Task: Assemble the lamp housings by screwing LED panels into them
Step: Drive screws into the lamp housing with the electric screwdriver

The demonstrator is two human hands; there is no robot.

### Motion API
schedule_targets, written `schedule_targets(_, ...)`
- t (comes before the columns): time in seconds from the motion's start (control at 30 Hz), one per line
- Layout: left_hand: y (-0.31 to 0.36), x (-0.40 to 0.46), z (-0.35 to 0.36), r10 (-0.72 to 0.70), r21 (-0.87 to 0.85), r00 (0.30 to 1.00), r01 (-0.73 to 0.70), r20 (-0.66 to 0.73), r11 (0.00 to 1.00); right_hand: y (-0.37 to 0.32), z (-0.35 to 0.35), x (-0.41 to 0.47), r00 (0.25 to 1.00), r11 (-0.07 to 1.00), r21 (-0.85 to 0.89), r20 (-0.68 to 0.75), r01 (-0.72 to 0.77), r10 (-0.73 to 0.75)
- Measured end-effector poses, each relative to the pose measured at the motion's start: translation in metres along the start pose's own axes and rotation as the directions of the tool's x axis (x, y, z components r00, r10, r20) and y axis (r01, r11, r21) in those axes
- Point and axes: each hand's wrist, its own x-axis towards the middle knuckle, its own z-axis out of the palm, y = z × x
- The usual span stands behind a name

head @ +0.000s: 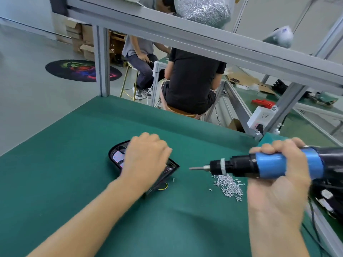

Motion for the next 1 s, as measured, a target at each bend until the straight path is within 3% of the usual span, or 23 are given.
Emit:
schedule_targets(0.13, -0.046, -0.019, -0.006, -0.352, -0.032, 0.934, 0.354, 0.055, 0.935, 0.029, 0.019, -0.019, 0.984, 0.988, -0.1, 0.123, -0.116, 0.128)
schedule_targets(0.27, -0.064, -0.039, 0.007, -0.531, -0.11, 0.84, 0.542, 0.112, 0.833, 0.056, 0.034, -0.035, 0.947, 0.954, -0.258, 0.236, -0.155, 0.217)
schedule_targets(0.4, -0.068, -0.046, 0.015, -0.687, -0.288, 0.696, 0.716, 0.211, 0.636, 0.073, 0.042, -0.044, 0.93, 0.911, -0.39, 0.266, -0.138, 0.255)
schedule_targets(0.67, -0.066, -0.047, 0.022, -0.721, -0.568, 0.579, 0.762, 0.382, 0.311, 0.079, 0.047, -0.045, 0.912, 0.883, -0.466, 0.332, -0.062, 0.239)
schedule_targets(1.0, -0.077, -0.035, 0.026, -0.733, -0.571, 0.527, 0.788, 0.43, 0.231, 0.082, 0.05, -0.044, 0.884, 0.877, -0.469, 0.361, -0.103, 0.296)
